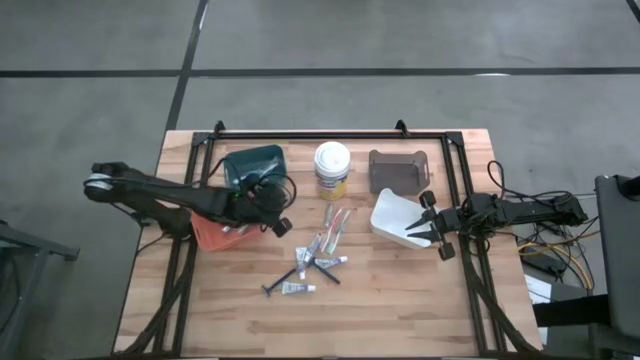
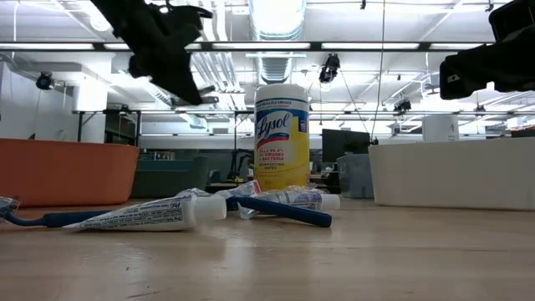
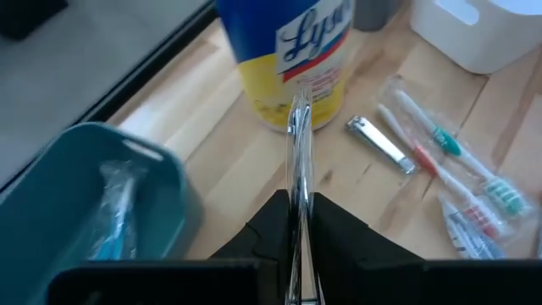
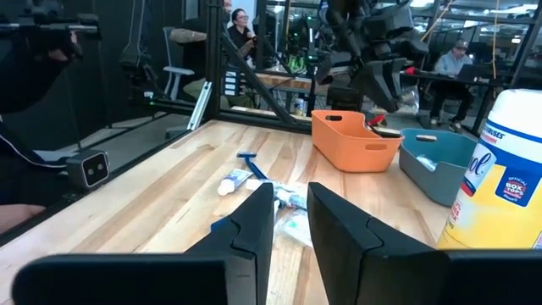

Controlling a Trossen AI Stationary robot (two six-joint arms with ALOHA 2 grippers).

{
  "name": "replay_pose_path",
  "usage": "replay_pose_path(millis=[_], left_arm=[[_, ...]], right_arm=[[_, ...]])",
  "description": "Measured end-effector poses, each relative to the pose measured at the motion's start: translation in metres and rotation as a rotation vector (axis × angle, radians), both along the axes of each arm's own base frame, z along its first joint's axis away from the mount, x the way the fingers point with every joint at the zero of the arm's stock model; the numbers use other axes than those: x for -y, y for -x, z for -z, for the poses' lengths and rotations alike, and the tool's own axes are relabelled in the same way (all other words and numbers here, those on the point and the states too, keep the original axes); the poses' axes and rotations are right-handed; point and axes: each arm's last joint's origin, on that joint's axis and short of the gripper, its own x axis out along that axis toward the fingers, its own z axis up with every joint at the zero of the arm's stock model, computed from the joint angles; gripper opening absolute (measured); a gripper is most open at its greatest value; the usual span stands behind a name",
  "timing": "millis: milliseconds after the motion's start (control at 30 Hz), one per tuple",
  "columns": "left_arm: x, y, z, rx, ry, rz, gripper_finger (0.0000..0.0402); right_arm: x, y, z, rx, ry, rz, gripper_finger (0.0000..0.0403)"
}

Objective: Pick & Place Travel size toiletries
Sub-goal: Put the left nail cutter into the orange bin

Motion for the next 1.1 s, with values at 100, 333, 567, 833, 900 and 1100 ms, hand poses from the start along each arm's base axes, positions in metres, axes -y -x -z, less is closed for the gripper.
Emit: replay_pose_path(millis=[100, 333, 567, 833, 900, 1100], left_arm=[[0.003, 0.01, 0.001, -0.001, -0.001, -0.029, 0.0043], [0.012, 0.038, 0.013, -0.008, 0.072, -0.083, 0.0043], [0.021, 0.066, 0.019, 0.001, 0.151, -0.137, 0.0043], [0.03, 0.084, 0.018, -0.031, 0.232, -0.155, 0.0043], [0.032, 0.086, 0.019, -0.051, 0.257, -0.155, 0.0043], [0.034, 0.092, 0.038, -0.143, 0.297, -0.148, 0.0043]], right_arm=[[0.0, 0.0, 0.0, 0.0, 0.0, 0.0, 0.0069], [0.0, 0.0, 0.0, -0.001, 0.0, 0.0, 0.0079], [0.0, 0.0, 0.0, 0.0, 0.0, 0.0, 0.0079], [0.0, 0.0, 0.0, 0.0, 0.0, 0.0, 0.0068], [0.0, 0.0, 0.0, 0.0, 0.0, 0.0, 0.0069], [0.0, 0.0, 0.0, 0.0, 0.0, 0.0, 0.0078]])
